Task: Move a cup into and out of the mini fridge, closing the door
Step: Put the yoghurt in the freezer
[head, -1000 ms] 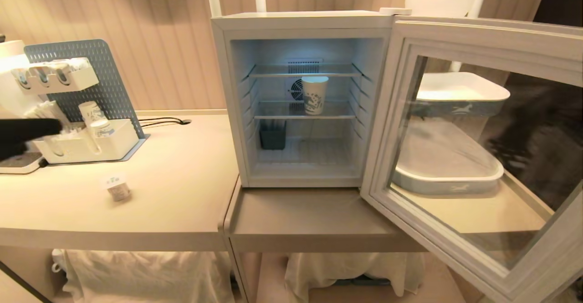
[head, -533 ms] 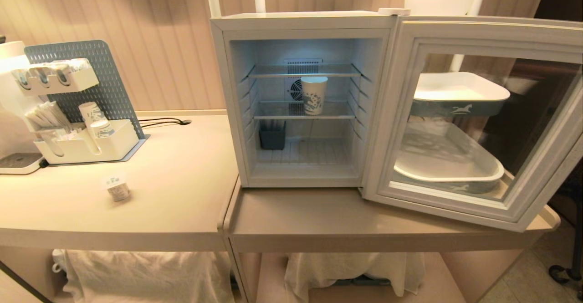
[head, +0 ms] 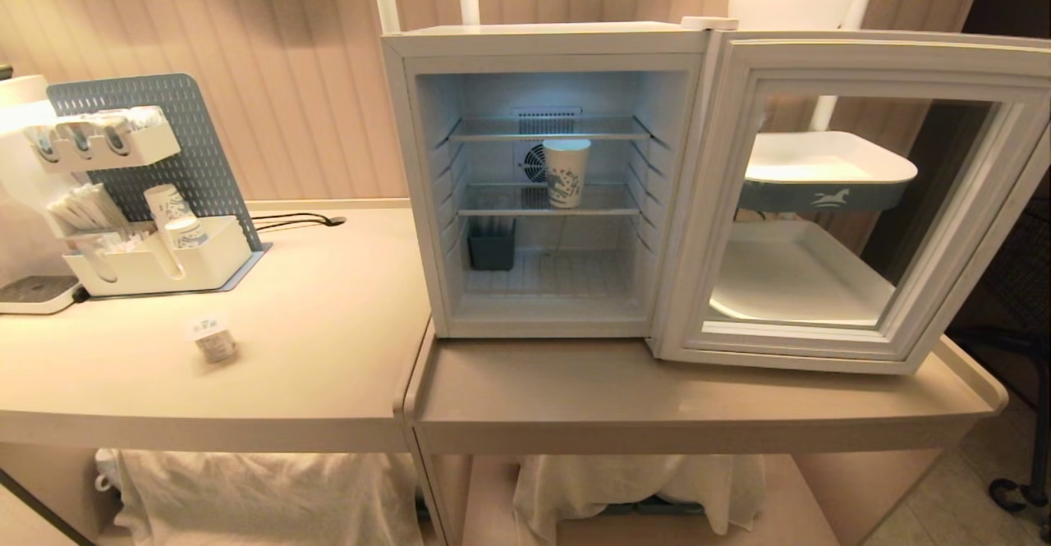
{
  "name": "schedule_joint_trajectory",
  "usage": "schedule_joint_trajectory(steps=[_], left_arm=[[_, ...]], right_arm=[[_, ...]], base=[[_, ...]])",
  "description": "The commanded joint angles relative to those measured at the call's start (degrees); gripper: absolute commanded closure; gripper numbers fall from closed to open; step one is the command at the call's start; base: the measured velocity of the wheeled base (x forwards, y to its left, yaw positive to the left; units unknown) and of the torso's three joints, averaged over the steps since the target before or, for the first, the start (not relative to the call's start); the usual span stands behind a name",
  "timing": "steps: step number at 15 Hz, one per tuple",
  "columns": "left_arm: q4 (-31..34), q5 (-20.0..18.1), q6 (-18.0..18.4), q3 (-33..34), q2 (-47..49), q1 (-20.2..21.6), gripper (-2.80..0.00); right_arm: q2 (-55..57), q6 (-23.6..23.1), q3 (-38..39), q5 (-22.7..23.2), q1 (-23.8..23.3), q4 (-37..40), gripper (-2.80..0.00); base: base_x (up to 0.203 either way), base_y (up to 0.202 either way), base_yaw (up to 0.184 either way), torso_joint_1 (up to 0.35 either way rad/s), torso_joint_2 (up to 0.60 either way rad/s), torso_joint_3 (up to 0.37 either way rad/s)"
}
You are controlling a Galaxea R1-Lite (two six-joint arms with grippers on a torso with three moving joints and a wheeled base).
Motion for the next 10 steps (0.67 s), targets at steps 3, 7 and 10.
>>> schedule_joint_trajectory(steps=[3,7,10], left_arm=[[0.74,-10.15,-0.96,2.74,-9.57,3.84,0.0],[0.21,-10.25,2.18,24.27,-17.5,3.21,0.0],[-17.95,-6.87,2.78,51.05,-19.35,3.06,0.0]], right_arm=[[0.04,-0.09,0.0,0.01,0.0,0.08,0.0],[0.04,-0.1,0.0,0.01,0.0,0.08,0.0],[0.04,0.08,0.0,0.01,0.0,0.08,0.0]], base=[[0.0,0.0,0.0,0.0,0.0,0.0],[0.0,0.0,0.0,0.0,0.0,0.0],[0.0,0.0,0.0,0.0,0.0,0.0]])
